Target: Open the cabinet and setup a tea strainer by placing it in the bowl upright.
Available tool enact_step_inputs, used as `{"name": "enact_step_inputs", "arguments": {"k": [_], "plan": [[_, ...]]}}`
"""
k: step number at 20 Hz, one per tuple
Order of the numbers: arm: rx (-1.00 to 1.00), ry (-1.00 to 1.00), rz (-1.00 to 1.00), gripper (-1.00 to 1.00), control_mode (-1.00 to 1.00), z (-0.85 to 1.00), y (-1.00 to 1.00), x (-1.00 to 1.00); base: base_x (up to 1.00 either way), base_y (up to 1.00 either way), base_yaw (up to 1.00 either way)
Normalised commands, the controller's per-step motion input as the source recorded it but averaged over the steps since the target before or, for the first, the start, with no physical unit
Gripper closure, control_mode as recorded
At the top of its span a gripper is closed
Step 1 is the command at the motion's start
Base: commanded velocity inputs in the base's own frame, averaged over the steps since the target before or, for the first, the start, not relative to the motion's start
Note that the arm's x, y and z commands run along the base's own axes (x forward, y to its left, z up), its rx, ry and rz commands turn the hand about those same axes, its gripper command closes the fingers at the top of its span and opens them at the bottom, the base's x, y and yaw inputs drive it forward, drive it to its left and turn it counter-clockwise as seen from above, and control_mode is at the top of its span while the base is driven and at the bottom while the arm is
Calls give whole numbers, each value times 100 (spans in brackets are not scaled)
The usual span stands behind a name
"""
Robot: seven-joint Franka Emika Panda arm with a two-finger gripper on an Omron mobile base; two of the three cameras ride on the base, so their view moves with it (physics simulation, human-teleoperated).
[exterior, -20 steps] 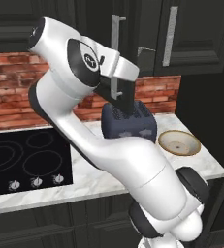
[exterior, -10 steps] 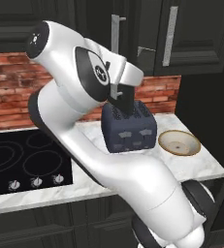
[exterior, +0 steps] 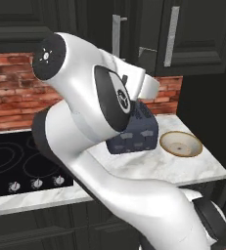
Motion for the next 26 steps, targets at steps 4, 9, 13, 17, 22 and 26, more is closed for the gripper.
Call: {"name": "enact_step_inputs", "arguments": {"k": [4, 9, 13, 17, 22, 26], "plan": [[9, 0, 18, -100, -100, 31, -19, -79, 0, 0, 0], [19, 0, 29, -100, -100, 17, -88, -48, 0, 0, 0], [39, 1, 30, -100, -100, 0, -100, -12, 0, 0, 0], [62, 10, 17, -100, -100, -4, -100, 11, 0, 0, 0], [74, 30, 4, -100, -100, -23, -75, 56, 0, 0, 0], [79, 28, 6, -100, -100, -39, -19, 77, 0, 0, 0]]}}
